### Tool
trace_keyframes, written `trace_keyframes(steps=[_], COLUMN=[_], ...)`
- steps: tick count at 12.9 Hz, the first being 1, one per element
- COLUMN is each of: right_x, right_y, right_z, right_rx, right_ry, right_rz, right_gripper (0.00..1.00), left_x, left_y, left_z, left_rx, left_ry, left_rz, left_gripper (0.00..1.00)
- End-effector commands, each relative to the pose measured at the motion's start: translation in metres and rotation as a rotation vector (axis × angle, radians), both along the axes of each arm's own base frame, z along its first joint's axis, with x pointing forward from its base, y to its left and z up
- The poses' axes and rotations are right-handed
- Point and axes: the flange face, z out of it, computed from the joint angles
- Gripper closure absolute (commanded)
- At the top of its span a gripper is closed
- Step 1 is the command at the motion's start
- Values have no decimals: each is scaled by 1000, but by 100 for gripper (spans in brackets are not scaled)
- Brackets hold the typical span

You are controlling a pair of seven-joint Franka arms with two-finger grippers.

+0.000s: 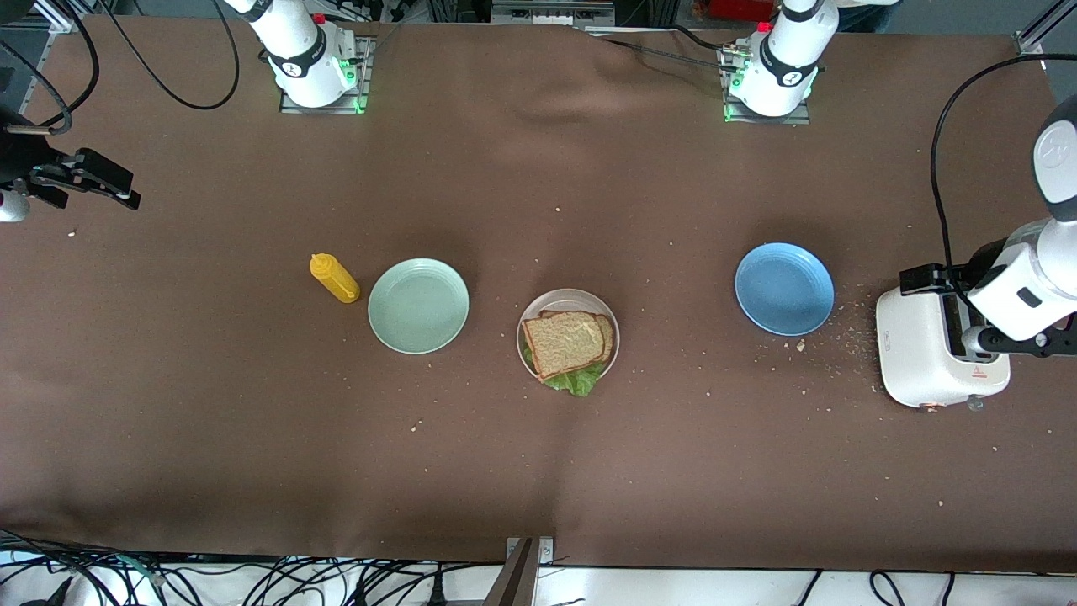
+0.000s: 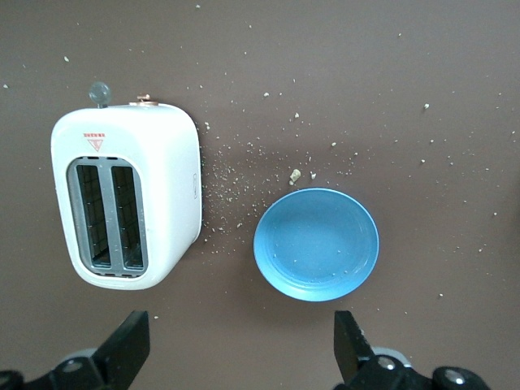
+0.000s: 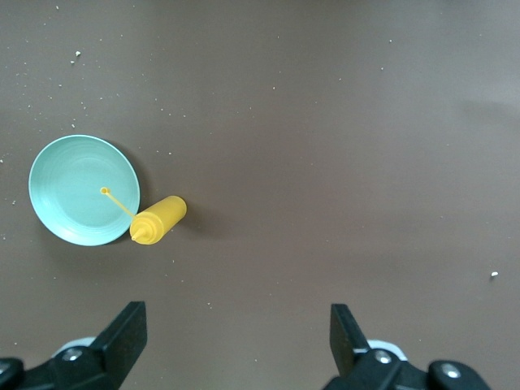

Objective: Make sandwich in beige plate with both arms

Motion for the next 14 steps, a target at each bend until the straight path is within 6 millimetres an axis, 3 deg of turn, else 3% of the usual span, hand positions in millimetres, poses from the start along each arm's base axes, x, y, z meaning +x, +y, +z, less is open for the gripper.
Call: trace_keyframes(steps=[1,6,10,13,14], right_x=[0,0,0,0,0], right_y=[1,1,1,2,0], right_z=[6,6,6,6,6], right_rx=[14,14,17,17,17], right_ry=[3,3,2,2,2], right_rz=[-4,-4,-6,-3,-6], right_gripper=[0,0,0,0,0], left_x=[-33,-80,-106,-116,-117], left_y=[0,6,7,-1,-12], left_z=[27,73,85,92,93], left_rx=[18,-19,-63,-72,-72], left_ry=[-17,-72,-84,-132,-133], left_rz=[20,30,34,14,-4], left_gripper=[0,0,0,0,0])
